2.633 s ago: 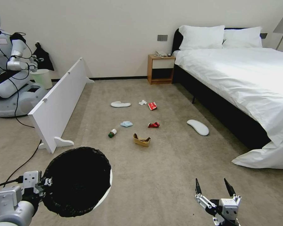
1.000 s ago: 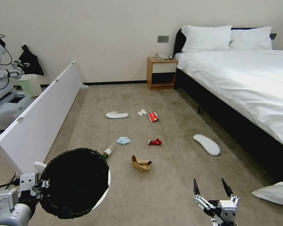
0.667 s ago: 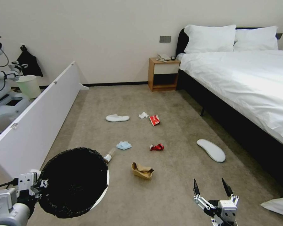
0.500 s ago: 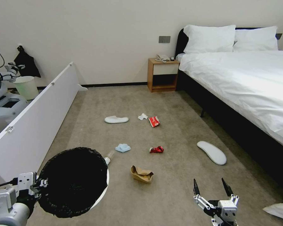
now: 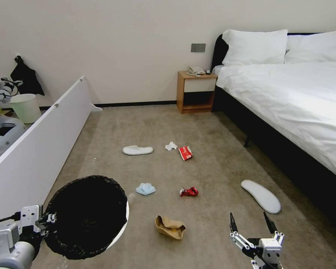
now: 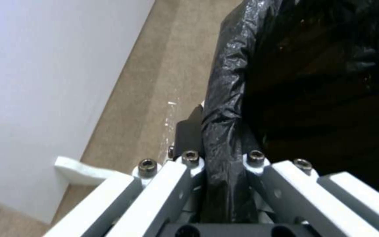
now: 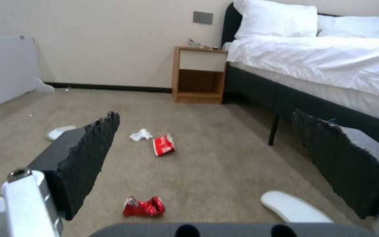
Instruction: Pick up the trash bin, then pick up the garbage from the floor and place it into the trash bin.
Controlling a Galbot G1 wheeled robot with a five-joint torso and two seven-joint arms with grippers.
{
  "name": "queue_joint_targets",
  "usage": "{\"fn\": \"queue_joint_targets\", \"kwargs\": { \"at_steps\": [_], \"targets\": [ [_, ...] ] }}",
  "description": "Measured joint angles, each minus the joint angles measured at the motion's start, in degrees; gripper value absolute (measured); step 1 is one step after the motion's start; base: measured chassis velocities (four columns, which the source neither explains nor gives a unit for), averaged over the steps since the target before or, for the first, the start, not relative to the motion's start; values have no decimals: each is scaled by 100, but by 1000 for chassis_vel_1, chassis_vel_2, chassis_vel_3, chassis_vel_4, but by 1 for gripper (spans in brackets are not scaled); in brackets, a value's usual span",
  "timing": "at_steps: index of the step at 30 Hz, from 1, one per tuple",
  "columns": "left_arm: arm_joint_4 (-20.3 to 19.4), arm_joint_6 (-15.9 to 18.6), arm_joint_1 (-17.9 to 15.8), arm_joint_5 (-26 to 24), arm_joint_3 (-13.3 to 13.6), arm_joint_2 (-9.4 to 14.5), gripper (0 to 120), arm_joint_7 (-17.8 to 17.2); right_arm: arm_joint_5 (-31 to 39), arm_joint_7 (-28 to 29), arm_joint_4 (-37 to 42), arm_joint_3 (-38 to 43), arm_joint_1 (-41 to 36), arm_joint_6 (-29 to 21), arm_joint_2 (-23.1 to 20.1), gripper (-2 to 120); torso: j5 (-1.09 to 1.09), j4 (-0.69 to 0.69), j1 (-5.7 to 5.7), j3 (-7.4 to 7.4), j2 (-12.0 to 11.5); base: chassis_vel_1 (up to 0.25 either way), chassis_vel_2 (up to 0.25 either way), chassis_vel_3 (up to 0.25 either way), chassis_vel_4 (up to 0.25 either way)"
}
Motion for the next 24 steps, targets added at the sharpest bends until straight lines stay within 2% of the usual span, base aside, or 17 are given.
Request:
{"fn": "queue_joint_targets", "kwargs": {
  "at_steps": [15,22,24],
  "targets": [
    [12,0,-18,-57,-54,7,3,-15,-187,12,9,-12,-4,12,46,100,0,-1,0,0,0,-115,119,116,-118],
    [10,3,-21,-62,-43,7,3,-21,-316,15,53,-67,-40,-52,25,100,1,-3,0,0,0,-62,55,27,-51],
    [9,10,-25,-61,-38,9,3,-31,-210,-81,80,-98,-66,-207,-52,100,0,-1,-1,-1,0,0,0,0,0]
  ]
}}
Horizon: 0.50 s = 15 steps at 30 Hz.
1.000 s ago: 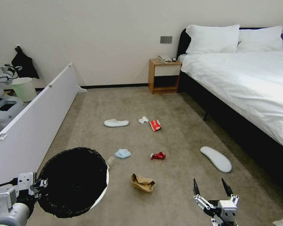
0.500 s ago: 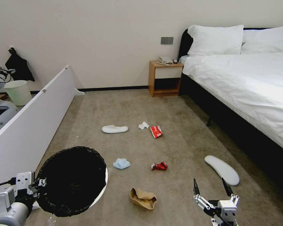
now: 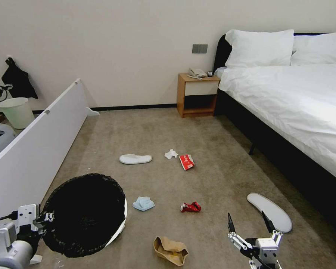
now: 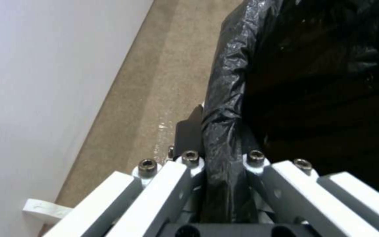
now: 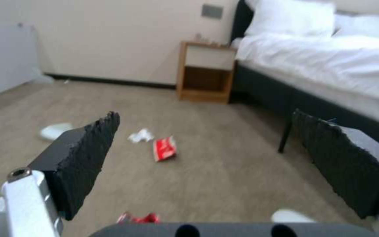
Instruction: Pick up the trash bin, then pick up the garbage from the floor and place it into the trash bin.
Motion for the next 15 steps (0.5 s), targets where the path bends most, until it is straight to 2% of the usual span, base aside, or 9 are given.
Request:
{"fn": "queue_joint_targets", "kwargs": {
  "at_steps": [4,6,7,9,10,12,15],
  "targets": [
    [-5,6,1,-2,0,9,3,-3,261,-177,14,-47,5,-303,-156,100,0,-1,0,0,0,0,0,0,0],
    [-17,11,27,-10,-1,33,3,-4,486,-369,38,-122,60,-879,-501,100,1,0,0,0,0,0,0,0,0],
    [-17,11,27,-10,-1,33,3,-4,486,-369,38,-122,60,-879,-501,100,1,0,0,0,0,0,0,0,0],
    [-37,15,54,-12,-11,39,3,-4,535,-338,85,-175,120,-1491,-796,100,1,0,0,0,0,0,0,0,0],
    [-37,15,54,-12,-11,39,3,-4,535,-338,85,-175,120,-1491,-796,100,1,0,0,0,0,0,0,0,0],
    [-56,18,83,-12,-38,28,3,-5,785,-257,127,-218,216,-2175,-1161,100,1,-1,0,0,0,0,0,0,0],
    [-83,22,117,-11,-55,10,3,-5,1141,-282,82,-235,334,-2431,-1448,100,1,0,0,0,0,0,0,0,0]
  ]
}}
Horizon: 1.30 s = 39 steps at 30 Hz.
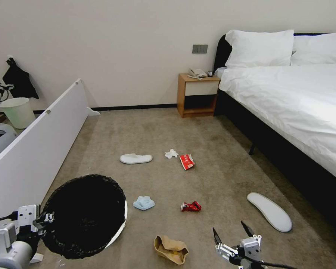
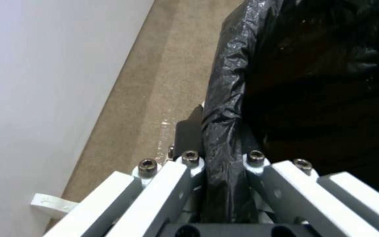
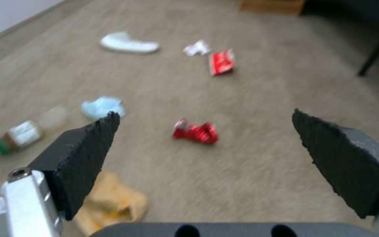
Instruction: Pick up the trash bin, then pick up the garbage from the floor and place it into the trash bin.
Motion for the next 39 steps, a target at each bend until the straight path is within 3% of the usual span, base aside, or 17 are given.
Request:
{"fn": "queue_joint_targets", "kwargs": {
  "at_steps": [1,3,4,7,9,13,18,23,28,39],
  "targets": [
    [-20,5,22,8,-17,-12,3,0,173,-85,-93,-24,86,-72,-260,100,0,0,0,0,0,0,0,0,0],
    [-28,8,28,12,-23,-16,3,0,199,-111,-120,-31,103,-75,-325,100,0,0,0,0,0,0,0,0,0],
    [-78,15,52,24,-61,-43,3,-5,346,-185,-289,-107,158,-93,-789,100,1,-1,0,0,0,0,0,0,0],
    [-119,17,80,30,-85,-65,3,-14,419,-179,-398,-162,177,-115,-1078,100,0,-1,0,0,0,0,0,0,0],
    [-204,18,184,43,-117,-114,3,-51,479,-69,-669,-327,290,-105,-1595,100,0,0,0,0,0,0,0,0,0],
    [-220,20,227,76,-115,-139,3,-65,547,12,-837,-469,430,-36,-1795,100,1,0,0,0,0,0,0,0,0],
    [-260,23,296,105,-32,-278,3,-96,1069,85,-1224,-1100,1172,-217,-2292,100,0,-1,0,0,0,0,0,0,0],
    [-329,23,444,-41,-251,-285,3,-86,1236,0,-1476,-1556,1842,-401,-2410,100,-1,1,1,1,0,0,0,0,0],
    [-418,23,622,-169,-537,-302,3,-62,1626,-44,-1749,-2217,2657,-922,-2312,100,-1,1,0,1,-1,0,0,0,0],
    [-509,23,620,-202,-563,-330,3,-62,2121,-206,-1918,-2831,3280,-1510,-2253,100,-2,-1,0,1,-1,0,0,0,0]
  ]
}}
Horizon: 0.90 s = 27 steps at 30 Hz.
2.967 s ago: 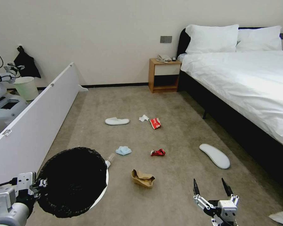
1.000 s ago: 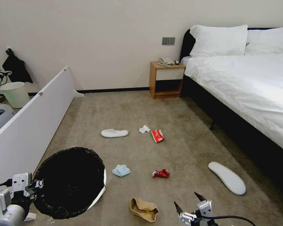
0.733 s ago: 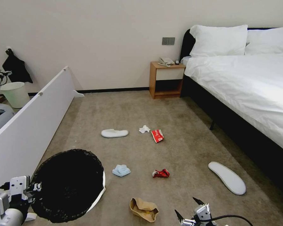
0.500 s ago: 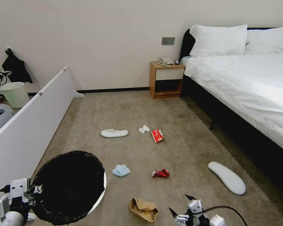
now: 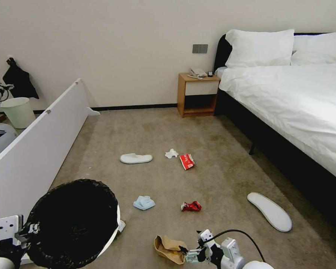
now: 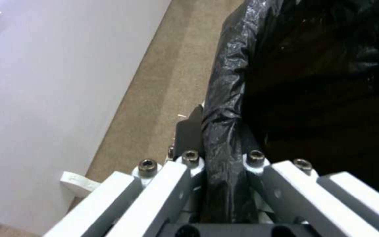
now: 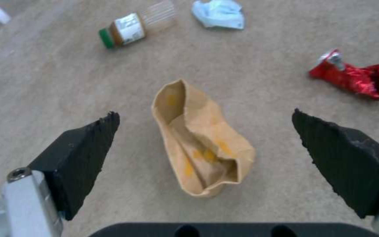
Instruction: Pick up the trash bin, then pick up the garbage from the floor and place it into the trash bin.
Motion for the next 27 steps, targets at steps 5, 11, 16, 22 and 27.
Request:
{"fn": "queue_joint_targets", "kwargs": {
  "at_steps": [5,11,16,22,27],
  "targets": [
    [-1,0,-7,18,24,-17,3,-1,53,-96,-28,-247,221,-46,-92,100,0,1,0,0,0,0,0,0,0],
    [-28,-1,-21,33,37,-38,3,-10,14,-127,-291,-661,599,-106,-65,100,0,0,0,0,0,0,0,0,0],
    [-43,-2,-23,33,27,-41,3,-18,-45,-119,-444,-873,857,-252,-26,100,1,1,0,0,0,0,0,0,0],
    [-44,-2,-47,54,65,-89,3,-27,-146,-112,-642,-1129,1163,-596,36,100,1,1,0,0,0,0,0,0,0],
    [-44,-2,-50,61,68,-103,3,-31,-155,-117,-882,-1306,1396,-744,188,100,0,1,0,0,1,0,0,0,0]
  ]
}}
